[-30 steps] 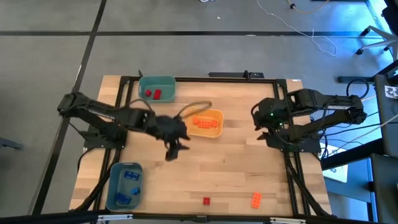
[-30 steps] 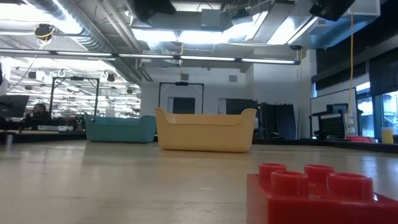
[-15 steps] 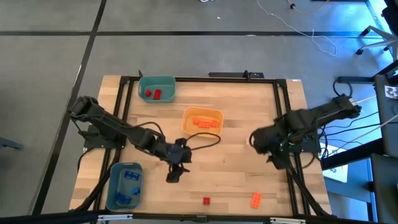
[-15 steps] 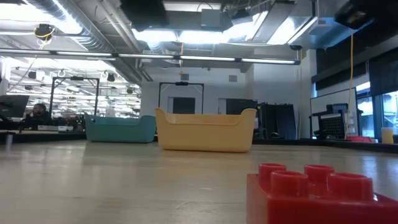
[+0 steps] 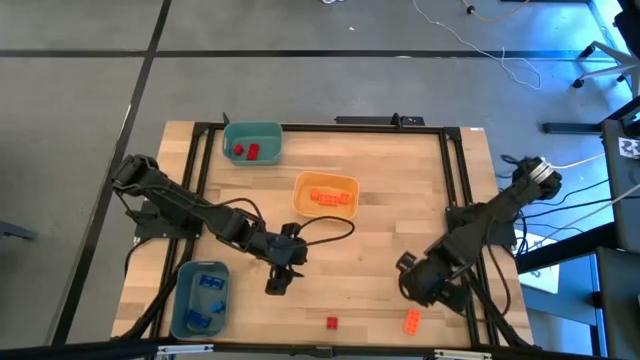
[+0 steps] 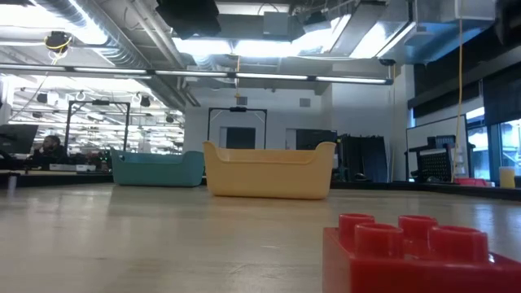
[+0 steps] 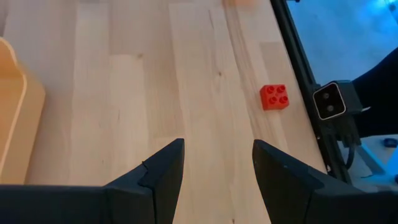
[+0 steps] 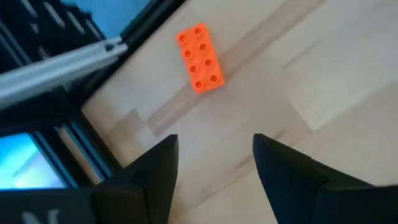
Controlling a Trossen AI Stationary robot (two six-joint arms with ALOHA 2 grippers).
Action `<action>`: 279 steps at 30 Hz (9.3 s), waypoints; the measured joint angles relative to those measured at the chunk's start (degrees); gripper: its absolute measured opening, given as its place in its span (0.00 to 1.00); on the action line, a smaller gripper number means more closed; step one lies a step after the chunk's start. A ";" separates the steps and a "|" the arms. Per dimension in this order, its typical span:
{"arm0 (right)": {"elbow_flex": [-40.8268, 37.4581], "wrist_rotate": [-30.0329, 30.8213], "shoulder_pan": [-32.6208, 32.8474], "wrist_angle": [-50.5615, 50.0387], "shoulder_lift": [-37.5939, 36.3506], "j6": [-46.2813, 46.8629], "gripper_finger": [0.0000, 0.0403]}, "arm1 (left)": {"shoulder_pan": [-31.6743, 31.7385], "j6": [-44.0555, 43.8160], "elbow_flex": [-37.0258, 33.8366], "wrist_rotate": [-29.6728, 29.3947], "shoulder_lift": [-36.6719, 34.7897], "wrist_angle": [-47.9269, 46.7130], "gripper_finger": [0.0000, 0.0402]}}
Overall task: Sort & place blocks by color
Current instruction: Put the orange 8 stud game piece into the yellow bin, then put the red 4 stud game piece into the green bin
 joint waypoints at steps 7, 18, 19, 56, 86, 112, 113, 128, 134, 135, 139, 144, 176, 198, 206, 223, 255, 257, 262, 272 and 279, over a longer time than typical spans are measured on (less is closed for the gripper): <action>-0.69 0.64 3.34 4.05 4.08 -7.98 0.52 | 0.00 0.35 0.00 -1.10 0.00 -0.04 0.45; -7.95 0.61 6.39 23.21 7.71 -8.55 0.52 | -0.02 4.07 0.00 -1.12 -0.02 0.02 0.45; -8.74 0.62 6.75 24.90 8.22 -8.59 0.52 | -0.02 4.08 0.00 -1.12 -0.02 0.02 0.45; -4.77 2.11 8.58 24.94 15.06 -6.73 0.52 | 0.02 4.09 0.02 -1.12 -0.07 0.07 0.45; -10.64 4.57 10.03 35.26 15.51 -4.00 0.52 | 0.68 4.09 0.04 -1.12 -0.07 0.09 0.45; -17.56 1.53 1.79 44.38 15.06 9.63 0.23 | 1.38 4.02 0.04 -1.12 -0.07 -0.07 0.45; -17.42 1.47 0.96 44.07 15.01 10.62 0.23 | 1.38 4.02 0.04 -1.12 -0.07 -0.13 0.45; 2.14 13.75 -14.15 15.04 12.71 10.97 0.23 | 2.82 2.88 0.04 -5.56 -0.07 -3.67 0.45; 13.90 23.15 -18.29 4.15 12.65 10.69 0.23 | 3.04 0.66 0.04 -15.38 -0.07 -5.09 0.45; 15.75 25.00 -18.95 2.39 12.65 10.69 0.23 | 3.04 -0.11 0.04 -17.18 -0.24 -5.76 0.45; 21.74 29.21 -22.15 -2.68 12.58 10.85 0.23 | 3.27 -2.00 0.07 -23.10 -0.92 -8.69 0.45; 23.81 31.34 -28.66 -4.94 12.54 10.65 0.23 | 3.98 -5.88 0.09 -30.07 -3.31 -12.13 0.45; 17.40 16.06 -53.55 18.03 31.93 -5.81 0.23 | 16.92 -9.66 0.04 -32.86 -10.97 -14.51 0.45; 20.00 16.04 -53.81 17.39 31.99 -8.21 0.48 | 18.62 -9.49 0.04 -30.63 -10.95 -14.56 0.45; 25.74 16.00 -53.44 10.96 26.63 -6.99 0.49 | 18.48 -9.46 0.04 -28.85 -10.91 -16.30 0.45; 26.25 9.92 -43.34 -0.12 1.22 -4.55 0.49 | 7.92 1.16 0.02 -10.77 -11.56 -17.16 0.45; 26.12 5.09 -29.10 -9.30 -12.98 -1.67 0.49 | -1.76 -10.31 1.79 -0.57 5.59 16.24 0.45; 26.12 4.96 -28.85 -9.30 -14.95 -1.03 0.49 | -1.77 -9.29 4.24 -0.62 7.78 14.72 0.45; 26.12 4.94 -28.59 -9.77 -17.87 0.53 0.49 | -2.14 -5.71 12.45 1.17 16.06 7.89 0.45; 26.12 5.17 -28.59 -10.58 -18.60 0.06 0.49 | -4.51 -4.62 24.22 6.30 29.33 2.48 0.45; 26.12 5.20 -28.59 -12.80 -18.60 -1.31 0.49 | -7.51 -6.26 28.83 6.33 35.04 2.92 0.45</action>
